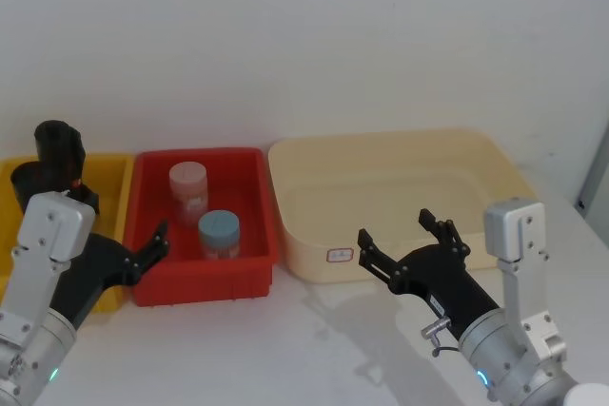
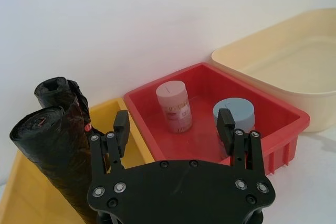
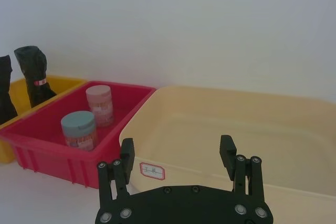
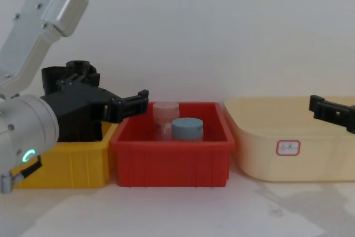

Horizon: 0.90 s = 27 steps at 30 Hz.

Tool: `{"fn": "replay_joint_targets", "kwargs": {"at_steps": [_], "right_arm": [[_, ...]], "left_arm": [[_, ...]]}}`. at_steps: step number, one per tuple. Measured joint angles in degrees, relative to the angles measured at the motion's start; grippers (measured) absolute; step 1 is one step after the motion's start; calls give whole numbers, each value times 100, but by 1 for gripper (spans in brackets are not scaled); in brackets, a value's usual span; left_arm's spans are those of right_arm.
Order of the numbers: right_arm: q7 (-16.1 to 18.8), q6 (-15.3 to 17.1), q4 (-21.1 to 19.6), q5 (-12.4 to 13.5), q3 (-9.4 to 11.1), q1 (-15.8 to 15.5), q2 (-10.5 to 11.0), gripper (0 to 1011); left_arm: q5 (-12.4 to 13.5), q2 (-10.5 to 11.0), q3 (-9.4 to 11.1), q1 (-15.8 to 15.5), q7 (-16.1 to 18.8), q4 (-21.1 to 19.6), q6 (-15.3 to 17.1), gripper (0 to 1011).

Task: Pick up the garbage bag with the one hand and transfer it to the other hand.

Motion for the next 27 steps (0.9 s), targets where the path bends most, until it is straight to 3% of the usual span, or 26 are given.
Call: {"fn": "replay_joint_targets", "kwargs": {"at_steps": [27], "right_arm": [[0, 0, 0, 0, 0, 0, 0, 1000]], "left_arm": [[0, 0, 0, 0, 0, 0, 0, 1002]]}}
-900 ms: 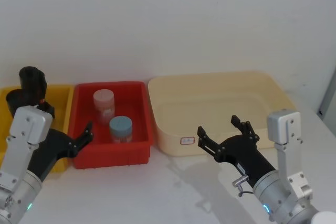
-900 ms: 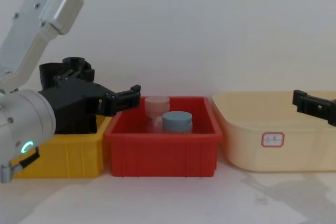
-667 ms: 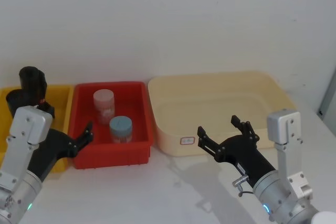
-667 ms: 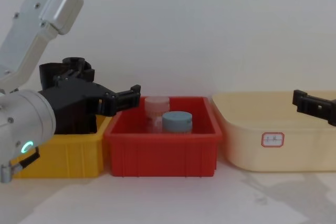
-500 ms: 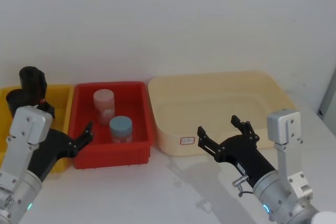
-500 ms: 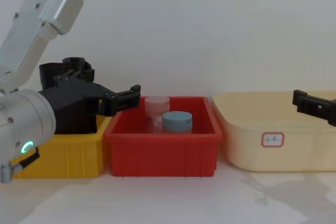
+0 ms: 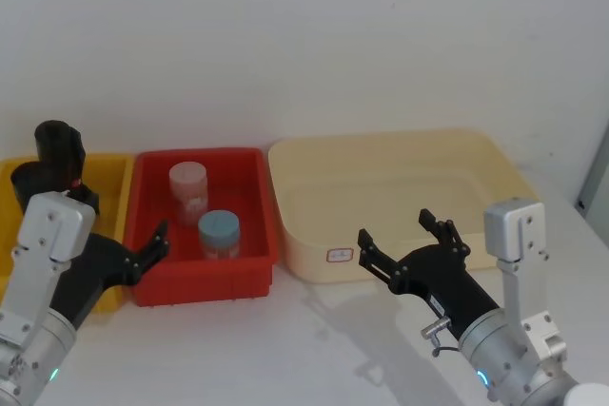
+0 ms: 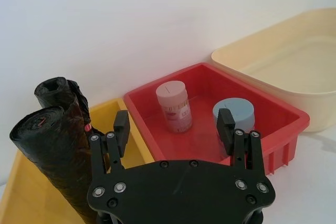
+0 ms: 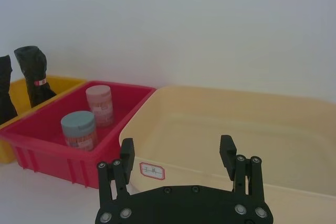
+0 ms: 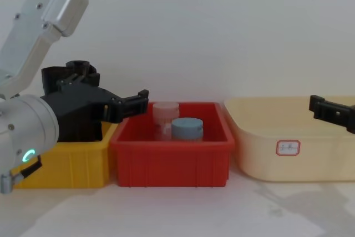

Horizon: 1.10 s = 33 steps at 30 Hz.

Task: Pick up the garbage bag with the one hand and transfer it to the other hand.

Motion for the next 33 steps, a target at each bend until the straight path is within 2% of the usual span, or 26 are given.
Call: {"fn": "replay_joint_targets", "kwargs": {"at_steps": [20, 26, 33], "right_arm": [[0, 0, 0, -1, 0, 0, 0, 1000], [0, 0, 0, 0, 0, 0, 0, 1000], [0, 0, 0, 0, 0, 0, 0, 1000]], "left_arm": [[-11, -6, -16, 44, -6, -28, 22, 1002], [-83, 43, -95, 243, -5, -192, 86, 1001], [-259, 152, -308, 608, 22, -463, 100, 1001]]}}
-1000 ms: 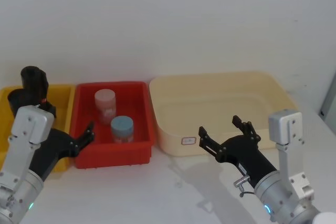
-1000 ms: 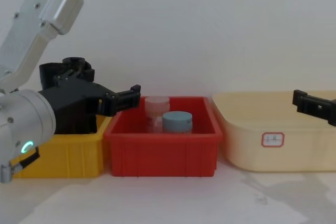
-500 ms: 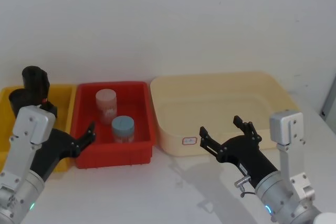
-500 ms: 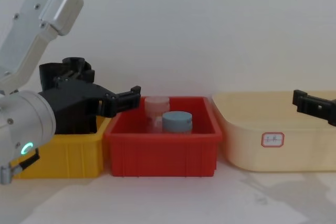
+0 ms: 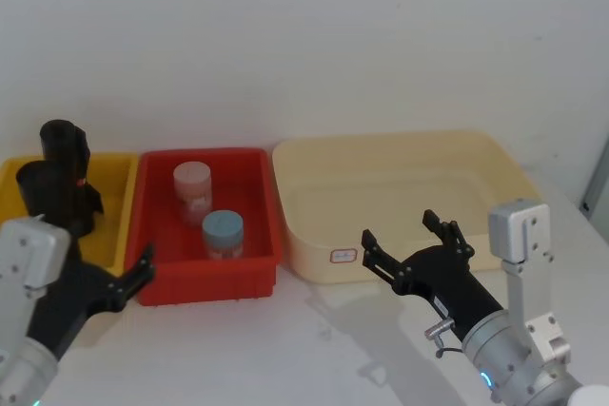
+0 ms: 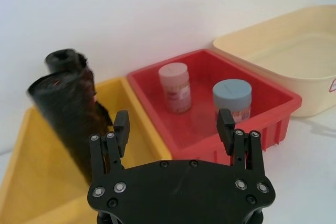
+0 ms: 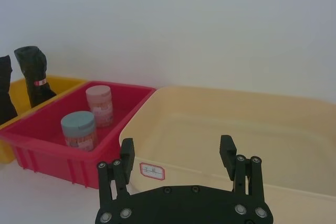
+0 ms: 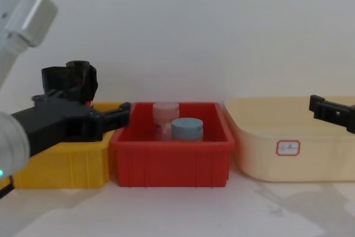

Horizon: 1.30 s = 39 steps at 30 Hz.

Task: Pick up the garbage bag with the one hand and transfer it to the other hand.

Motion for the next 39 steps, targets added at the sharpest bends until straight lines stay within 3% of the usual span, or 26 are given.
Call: {"fn": "replay_joint_targets", "kwargs": {"at_steps": [6, 17, 27, 39], "right_arm": [[0, 0, 0, 0, 0, 0, 0, 1000], [0, 0, 0, 0, 0, 0, 0, 1000], [0, 0, 0, 0, 0, 0, 0, 1000], [0, 0, 0, 0, 0, 0, 0, 1000]], "left_arm": [[-214, 113, -317, 352, 49, -264, -1, 1001], [-495, 174, -715, 533, 94, -439, 70, 1002], [-709, 126, -926, 288, 53, -272, 335, 1001], [-751, -27, -901, -213, -65, 164, 579, 1001]]}}
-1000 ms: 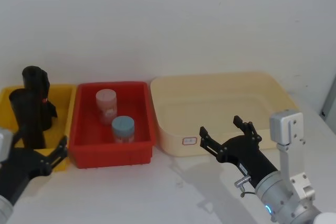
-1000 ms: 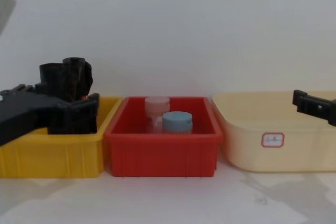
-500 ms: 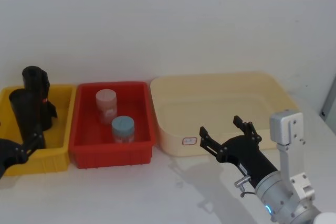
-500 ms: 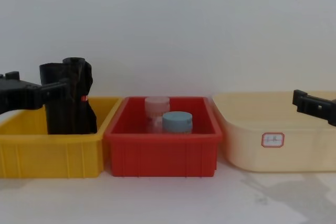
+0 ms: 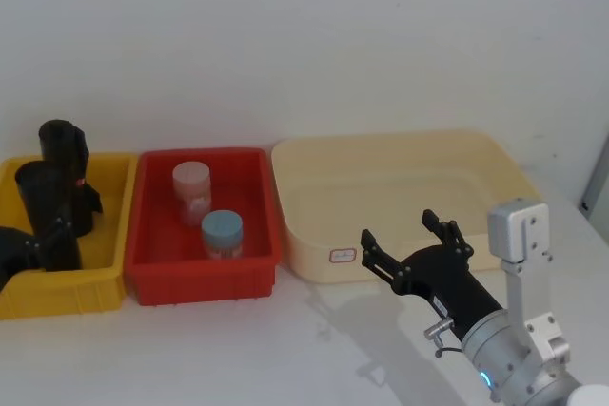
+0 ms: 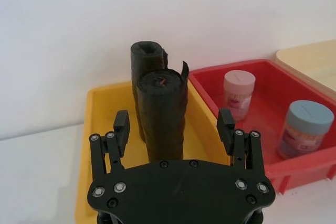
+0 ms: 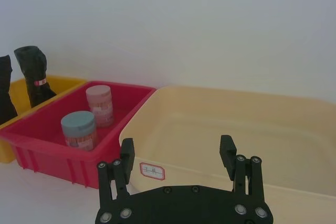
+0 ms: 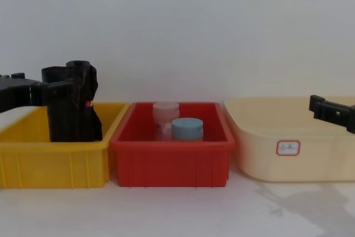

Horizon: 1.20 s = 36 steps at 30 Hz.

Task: Pick up the garbage bag with the one hand and transfer it to the other hand.

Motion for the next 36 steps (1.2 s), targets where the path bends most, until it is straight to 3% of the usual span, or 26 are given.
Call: {"fn": "replay_joint_targets", "kwargs": {"at_steps": [18, 28, 32, 36], "right_arm": [[0, 0, 0, 0, 0, 0, 0, 1000], [0, 0, 0, 0, 0, 0, 0, 1000], [0, 0, 0, 0, 0, 0, 0, 1000], [0, 0, 0, 0, 0, 0, 0, 1000]], "left_arm": [[166, -149, 71, -685, -124, 844, 211, 1001], [219, -268, 198, -1130, -456, 1501, 147, 999], [223, -322, 265, -1285, -654, 1727, 56, 956], [232, -380, 325, -1421, -810, 1928, -35, 840]]}}
